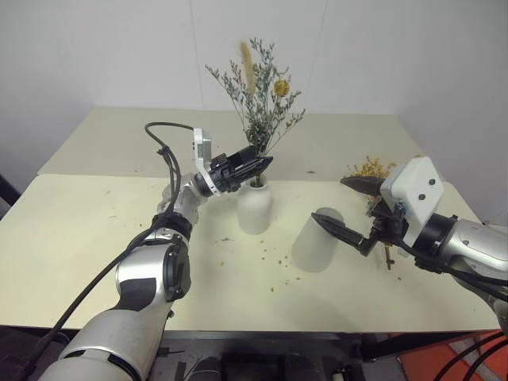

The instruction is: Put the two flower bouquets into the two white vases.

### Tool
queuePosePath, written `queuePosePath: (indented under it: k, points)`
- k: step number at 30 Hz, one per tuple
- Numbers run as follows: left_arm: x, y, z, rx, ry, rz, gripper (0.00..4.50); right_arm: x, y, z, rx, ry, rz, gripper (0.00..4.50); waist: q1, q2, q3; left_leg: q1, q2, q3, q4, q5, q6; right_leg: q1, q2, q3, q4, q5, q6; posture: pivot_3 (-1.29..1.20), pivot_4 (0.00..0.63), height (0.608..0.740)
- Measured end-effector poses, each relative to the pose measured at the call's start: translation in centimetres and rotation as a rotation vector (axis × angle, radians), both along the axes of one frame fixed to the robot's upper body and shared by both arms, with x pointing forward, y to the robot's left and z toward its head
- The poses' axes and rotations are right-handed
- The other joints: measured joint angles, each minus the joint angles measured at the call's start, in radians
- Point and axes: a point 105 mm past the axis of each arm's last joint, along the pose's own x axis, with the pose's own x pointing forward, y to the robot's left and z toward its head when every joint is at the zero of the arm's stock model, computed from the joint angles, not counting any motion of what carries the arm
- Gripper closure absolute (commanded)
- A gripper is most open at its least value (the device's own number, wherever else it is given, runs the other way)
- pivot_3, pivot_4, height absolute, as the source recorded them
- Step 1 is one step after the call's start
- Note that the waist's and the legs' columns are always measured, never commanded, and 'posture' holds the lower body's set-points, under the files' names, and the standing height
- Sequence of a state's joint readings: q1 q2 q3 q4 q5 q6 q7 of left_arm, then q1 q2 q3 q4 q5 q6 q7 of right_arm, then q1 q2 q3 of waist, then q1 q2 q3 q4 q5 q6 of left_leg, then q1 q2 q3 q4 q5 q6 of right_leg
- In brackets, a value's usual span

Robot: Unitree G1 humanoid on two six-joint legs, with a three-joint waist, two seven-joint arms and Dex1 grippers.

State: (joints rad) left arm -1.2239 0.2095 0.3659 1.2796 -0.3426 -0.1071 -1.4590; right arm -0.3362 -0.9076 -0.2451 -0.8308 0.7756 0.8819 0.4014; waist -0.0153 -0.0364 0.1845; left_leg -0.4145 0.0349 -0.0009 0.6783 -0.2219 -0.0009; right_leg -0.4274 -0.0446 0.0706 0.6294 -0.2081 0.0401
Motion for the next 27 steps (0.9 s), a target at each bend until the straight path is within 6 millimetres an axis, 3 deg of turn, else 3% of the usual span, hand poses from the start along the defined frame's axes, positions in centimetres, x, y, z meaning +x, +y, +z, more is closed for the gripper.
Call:
queuePosePath:
  k: [2, 13, 18, 27]
  points:
    - [-0.2, 0.3, -0.4, 0.004, -0.001, -0.010, 0.02, 0.1, -0.1, 0.0, -0.001, 0.000, -0.006, 0.00, -0.001, 0.000, 0.000, 0.000, 0.000, 0.000, 0.000, 0.000, 0.000, 0.000, 0.000, 0.000, 0.000, 0.000, 0.000, 0.00, 0.150, 0.740]
    - [-1.4, 2.3, -2.8, 0.295, -0.076, -0.058, 0.02, 0.4, -0.2, -0.2, 0.003, 0.007, -0.013, 0.00, 0.003, 0.000, 0.000, 0.000, 0.000, 0.000, 0.001, 0.000, 0.000, 0.000, 0.000, 0.000, 0.000, 0.000, -0.001, 0.00, 0.150, 0.740]
    - [-1.2, 3.0, -3.0, 0.433, -0.123, -0.017, 0.02, 0.7, -0.3, -0.5, 0.009, 0.022, -0.016, 0.00, 0.002, 0.000, 0.000, 0.000, 0.000, 0.000, 0.001, 0.000, 0.000, 0.000, 0.000, 0.000, 0.001, 0.000, -0.001, 0.00, 0.150, 0.740]
    - [0.1, 4.1, -2.1, 0.526, -0.163, 0.116, 0.02, 0.9, -0.2, -0.5, 0.009, 0.014, -0.018, 0.00, -0.002, 0.000, 0.000, 0.001, 0.001, 0.000, 0.001, 0.000, 0.000, 0.001, 0.001, 0.000, 0.001, 0.000, 0.000, 0.00, 0.150, 0.740]
